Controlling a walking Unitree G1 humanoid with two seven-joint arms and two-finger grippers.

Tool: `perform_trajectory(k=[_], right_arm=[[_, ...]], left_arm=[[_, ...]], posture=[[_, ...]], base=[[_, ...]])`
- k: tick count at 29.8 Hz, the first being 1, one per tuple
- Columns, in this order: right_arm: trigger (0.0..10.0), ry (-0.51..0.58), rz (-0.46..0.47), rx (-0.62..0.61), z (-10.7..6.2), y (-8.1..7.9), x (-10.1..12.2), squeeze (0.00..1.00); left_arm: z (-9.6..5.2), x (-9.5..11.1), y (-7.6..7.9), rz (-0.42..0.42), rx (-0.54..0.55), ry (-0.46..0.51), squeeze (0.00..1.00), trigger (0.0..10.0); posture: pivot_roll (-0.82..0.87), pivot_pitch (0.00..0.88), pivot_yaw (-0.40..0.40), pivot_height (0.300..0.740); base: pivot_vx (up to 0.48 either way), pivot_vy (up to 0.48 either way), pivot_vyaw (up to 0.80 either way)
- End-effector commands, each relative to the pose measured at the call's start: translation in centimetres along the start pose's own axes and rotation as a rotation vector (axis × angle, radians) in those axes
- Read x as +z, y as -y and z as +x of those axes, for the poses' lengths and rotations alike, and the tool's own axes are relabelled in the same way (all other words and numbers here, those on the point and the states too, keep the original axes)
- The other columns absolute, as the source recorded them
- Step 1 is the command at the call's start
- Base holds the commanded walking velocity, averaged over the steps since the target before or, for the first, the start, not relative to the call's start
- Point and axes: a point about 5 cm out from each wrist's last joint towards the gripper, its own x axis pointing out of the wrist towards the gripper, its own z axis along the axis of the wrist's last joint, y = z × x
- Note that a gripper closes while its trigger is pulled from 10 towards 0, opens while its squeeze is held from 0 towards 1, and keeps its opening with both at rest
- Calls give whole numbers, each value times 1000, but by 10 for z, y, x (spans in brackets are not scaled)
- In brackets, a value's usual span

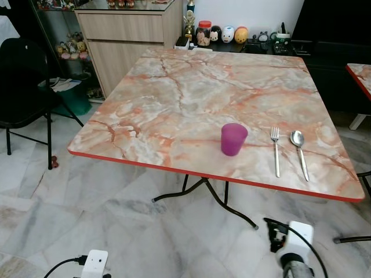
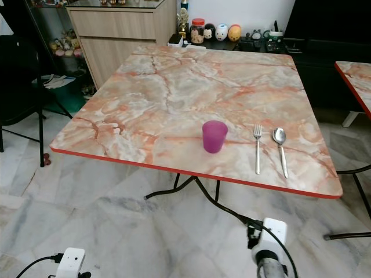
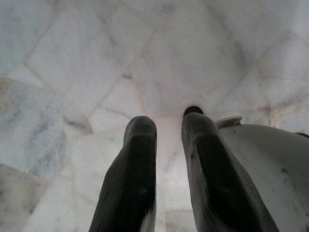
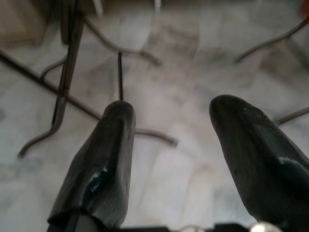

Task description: Setting the table

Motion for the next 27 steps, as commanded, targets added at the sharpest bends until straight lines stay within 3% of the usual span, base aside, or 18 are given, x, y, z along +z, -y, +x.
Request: perform_trajectory(k=[1,6,13,27], right_arm=[[10000,55,-6,2,-4,0,4,0],[10000,173,-14,-26,-17,4,19,0],[10000,316,-31,38,-26,-18,53,0],[10000,468,-5,55,27,-43,143,0]], left_arm=[[-1,-3,-2,10,4,-13,0,10000],[0,-1,-3,17,3,-9,0,10000],[1,5,-4,24,8,8,0,10000],[2,10,-1,8,2,20,0,10000]], posture=[[5,0,-9,724],[-6,0,-2,724],[-3,0,3,724],[-4,0,19,724]], base=[[0,0,0],[0,0,0],[0,0,0],[0,0,0]])
